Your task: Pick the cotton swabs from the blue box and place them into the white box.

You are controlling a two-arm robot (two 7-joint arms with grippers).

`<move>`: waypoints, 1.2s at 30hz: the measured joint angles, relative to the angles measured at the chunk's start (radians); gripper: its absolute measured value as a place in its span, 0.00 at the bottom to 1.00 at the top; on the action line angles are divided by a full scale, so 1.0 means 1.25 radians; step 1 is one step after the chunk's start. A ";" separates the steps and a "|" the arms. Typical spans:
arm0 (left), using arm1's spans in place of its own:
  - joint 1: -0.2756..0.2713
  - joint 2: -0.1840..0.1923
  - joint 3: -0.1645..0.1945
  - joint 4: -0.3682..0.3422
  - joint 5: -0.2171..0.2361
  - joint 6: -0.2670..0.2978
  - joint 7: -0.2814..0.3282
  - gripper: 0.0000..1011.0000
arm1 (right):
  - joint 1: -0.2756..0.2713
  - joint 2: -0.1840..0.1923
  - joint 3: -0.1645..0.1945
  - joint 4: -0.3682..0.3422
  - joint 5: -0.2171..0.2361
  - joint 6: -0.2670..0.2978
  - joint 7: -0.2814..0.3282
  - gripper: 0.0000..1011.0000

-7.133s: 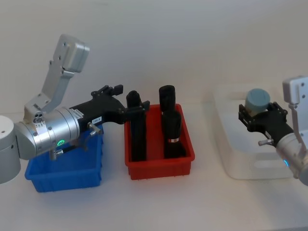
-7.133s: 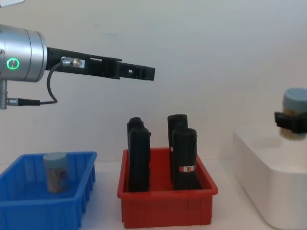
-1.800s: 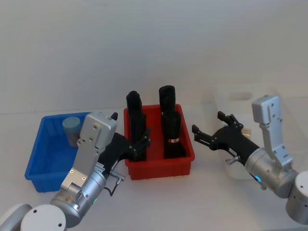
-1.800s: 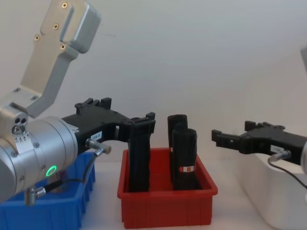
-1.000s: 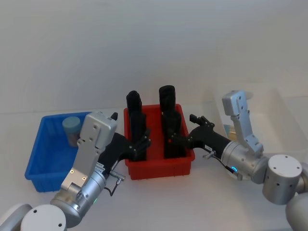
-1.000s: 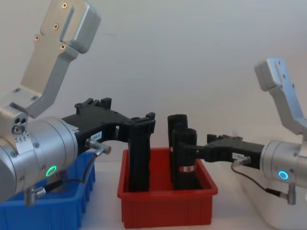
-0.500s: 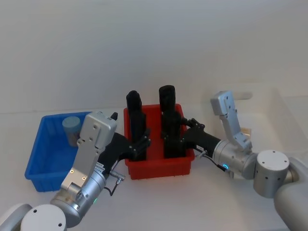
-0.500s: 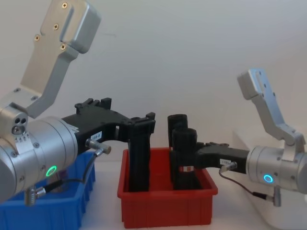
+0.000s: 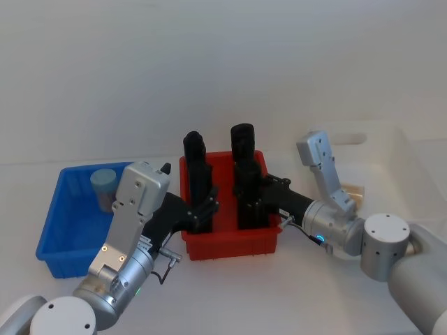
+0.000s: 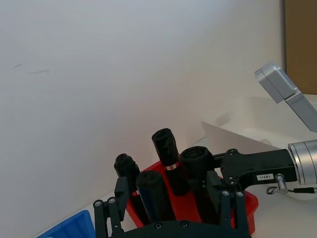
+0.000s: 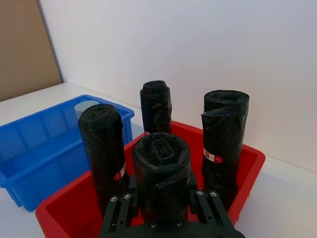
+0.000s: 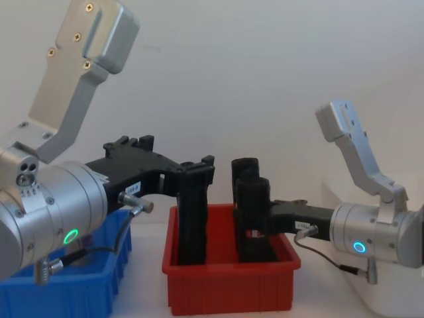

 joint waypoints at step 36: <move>0.000 0.000 0.000 0.000 0.000 0.000 0.000 0.99 | -0.205 0.077 0.022 -0.459 0.015 0.089 -0.174 0.36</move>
